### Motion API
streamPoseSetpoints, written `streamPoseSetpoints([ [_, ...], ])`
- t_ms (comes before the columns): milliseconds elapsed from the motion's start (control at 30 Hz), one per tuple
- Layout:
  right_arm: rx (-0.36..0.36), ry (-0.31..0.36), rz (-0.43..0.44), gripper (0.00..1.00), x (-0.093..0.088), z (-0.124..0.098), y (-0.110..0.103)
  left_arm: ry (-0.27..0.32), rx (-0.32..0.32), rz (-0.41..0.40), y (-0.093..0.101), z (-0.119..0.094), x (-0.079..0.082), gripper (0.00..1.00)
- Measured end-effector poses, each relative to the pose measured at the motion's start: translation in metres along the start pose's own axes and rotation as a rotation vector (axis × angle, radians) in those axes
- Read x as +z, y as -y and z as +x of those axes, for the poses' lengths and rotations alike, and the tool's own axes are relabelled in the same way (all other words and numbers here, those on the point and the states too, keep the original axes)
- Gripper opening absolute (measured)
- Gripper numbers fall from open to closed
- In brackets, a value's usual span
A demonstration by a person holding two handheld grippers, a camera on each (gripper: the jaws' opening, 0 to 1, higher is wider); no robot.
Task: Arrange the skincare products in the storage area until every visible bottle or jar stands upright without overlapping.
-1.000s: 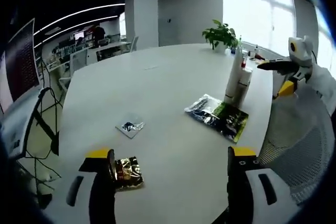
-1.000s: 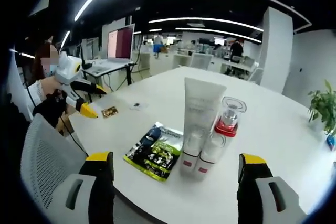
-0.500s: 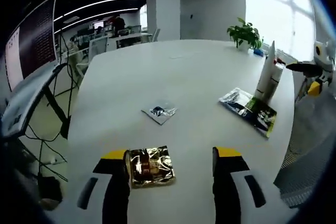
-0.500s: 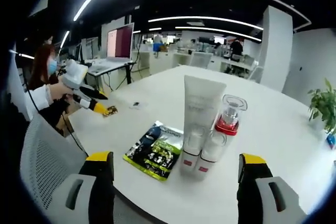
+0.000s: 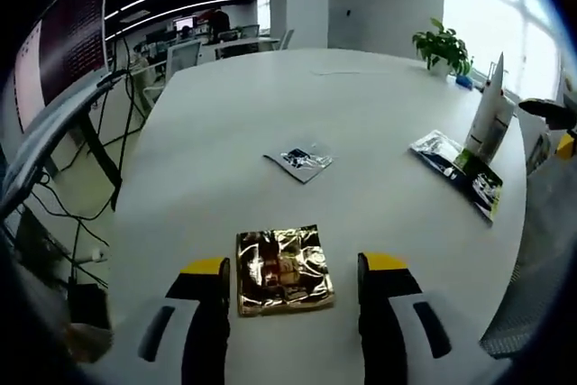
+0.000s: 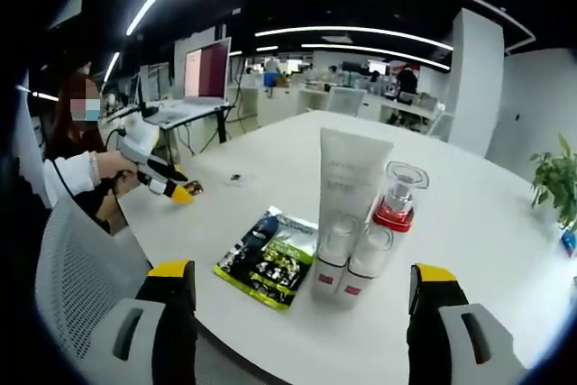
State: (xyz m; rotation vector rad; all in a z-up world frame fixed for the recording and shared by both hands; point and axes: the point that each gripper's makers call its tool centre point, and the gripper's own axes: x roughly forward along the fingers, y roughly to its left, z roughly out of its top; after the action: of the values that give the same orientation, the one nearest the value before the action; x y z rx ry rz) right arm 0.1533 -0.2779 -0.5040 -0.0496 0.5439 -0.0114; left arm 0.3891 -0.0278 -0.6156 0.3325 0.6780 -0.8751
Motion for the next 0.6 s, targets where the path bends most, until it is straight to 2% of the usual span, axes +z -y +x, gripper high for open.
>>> streamPoseSetpoints([
  [133,0.002,0.002,0.000,1.00,0.0006,0.0006,-0.0003,-0.005,-0.002,0.008,-0.0027,0.0012,0.0012,0.50],
  [233,0.005,0.000,-0.006,1.00,0.0010,0.0015,-0.0014,-0.037,-0.025,0.031,-0.0033,0.0030,0.0005,0.46],
  [467,-0.002,0.004,-0.012,1.00,0.0019,0.0002,-0.0011,-0.038,-0.046,0.058,-0.0061,0.0050,0.0056,0.36],
  [600,-0.006,0.002,-0.009,1.00,0.0001,-0.0008,-0.0004,-0.042,-0.052,0.073,-0.0055,0.0057,0.0065,0.35],
])
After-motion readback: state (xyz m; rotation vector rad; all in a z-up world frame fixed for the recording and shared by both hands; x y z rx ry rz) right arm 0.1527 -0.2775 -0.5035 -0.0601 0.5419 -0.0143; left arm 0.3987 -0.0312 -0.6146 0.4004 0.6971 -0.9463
